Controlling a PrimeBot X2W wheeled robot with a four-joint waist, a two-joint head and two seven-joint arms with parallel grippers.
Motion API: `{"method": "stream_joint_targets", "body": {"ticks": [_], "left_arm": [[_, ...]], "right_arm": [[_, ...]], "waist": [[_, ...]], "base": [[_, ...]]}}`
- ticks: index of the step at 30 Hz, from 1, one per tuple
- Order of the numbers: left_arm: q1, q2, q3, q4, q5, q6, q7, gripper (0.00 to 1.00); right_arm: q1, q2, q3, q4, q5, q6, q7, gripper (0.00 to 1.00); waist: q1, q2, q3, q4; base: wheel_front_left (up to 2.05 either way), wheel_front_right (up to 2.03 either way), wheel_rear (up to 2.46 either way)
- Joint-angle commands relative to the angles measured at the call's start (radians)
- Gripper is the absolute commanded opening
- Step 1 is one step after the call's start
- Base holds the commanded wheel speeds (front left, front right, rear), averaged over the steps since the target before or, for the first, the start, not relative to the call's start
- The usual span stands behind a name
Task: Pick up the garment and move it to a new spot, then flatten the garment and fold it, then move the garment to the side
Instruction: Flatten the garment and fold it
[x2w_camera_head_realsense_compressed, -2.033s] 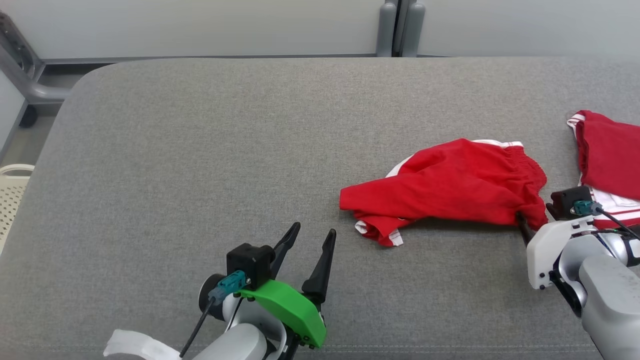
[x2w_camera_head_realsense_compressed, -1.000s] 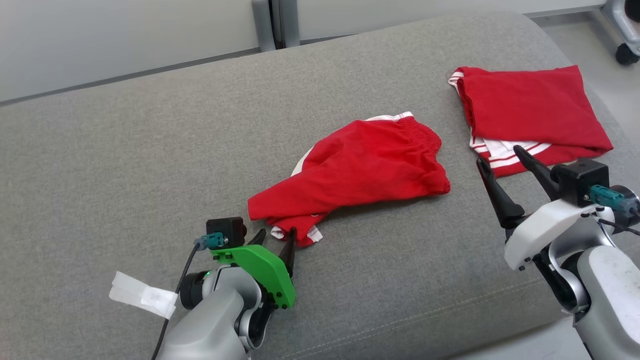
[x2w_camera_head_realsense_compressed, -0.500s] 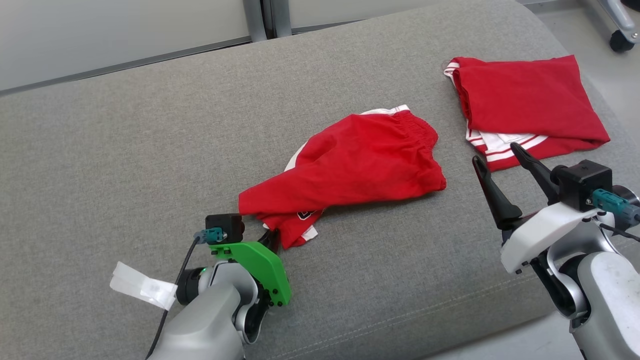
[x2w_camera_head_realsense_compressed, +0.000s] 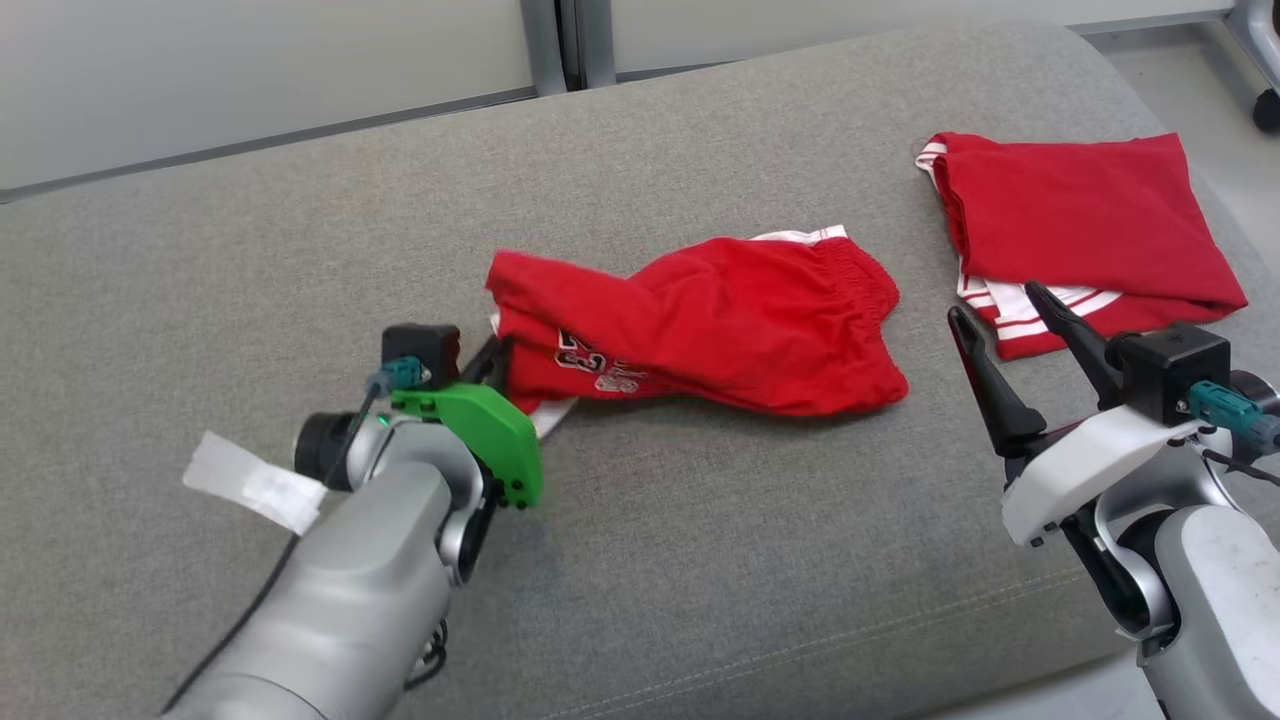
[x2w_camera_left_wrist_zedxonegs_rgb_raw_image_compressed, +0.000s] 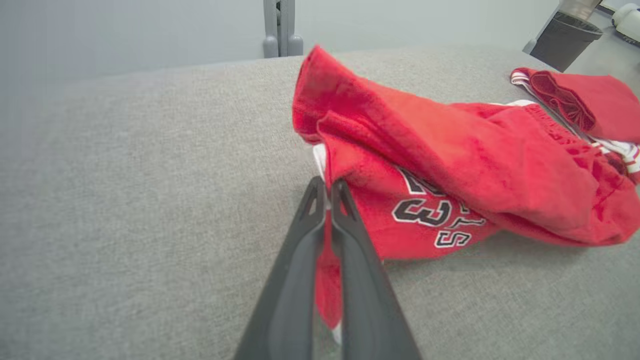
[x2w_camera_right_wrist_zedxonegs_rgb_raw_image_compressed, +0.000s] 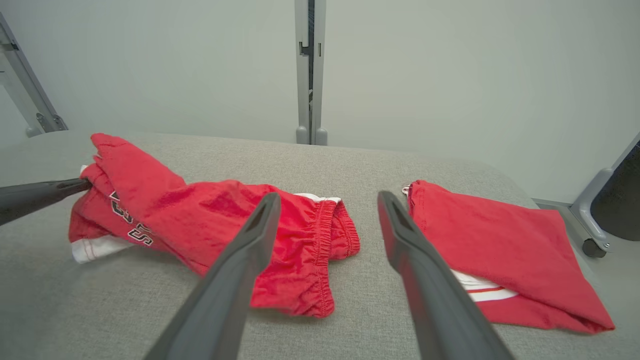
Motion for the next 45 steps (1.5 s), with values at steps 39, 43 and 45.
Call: {"method": "stream_joint_targets", "body": {"ticks": [39, 43, 45], "left_arm": [[0.366, 0.022, 0.324, -0.366, 0.601, -0.034, -0.007, 0.00], [0.387, 0.021, 0.334, -0.345, 0.612, -0.027, -0.007, 0.00], [0.381, 0.036, 0.343, -0.333, 0.621, -0.025, -0.007, 0.00]], "right_arm": [[0.049, 0.015, -0.012, 0.009, -0.023, -0.001, -0.022, 1.00], [0.059, 0.020, -0.010, 0.010, -0.022, -0.001, -0.019, 1.00], [0.060, 0.021, -0.009, 0.010, -0.021, -0.001, -0.017, 1.00]], "waist": [[0.0000, 0.0000, -0.028, 0.055], [0.0000, 0.0000, -0.037, 0.061], [0.0000, 0.0000, -0.041, 0.062]], "base": [[0.00, 0.00, 0.00], [0.00, 0.00, 0.00], [0.00, 0.00, 0.00]]}}
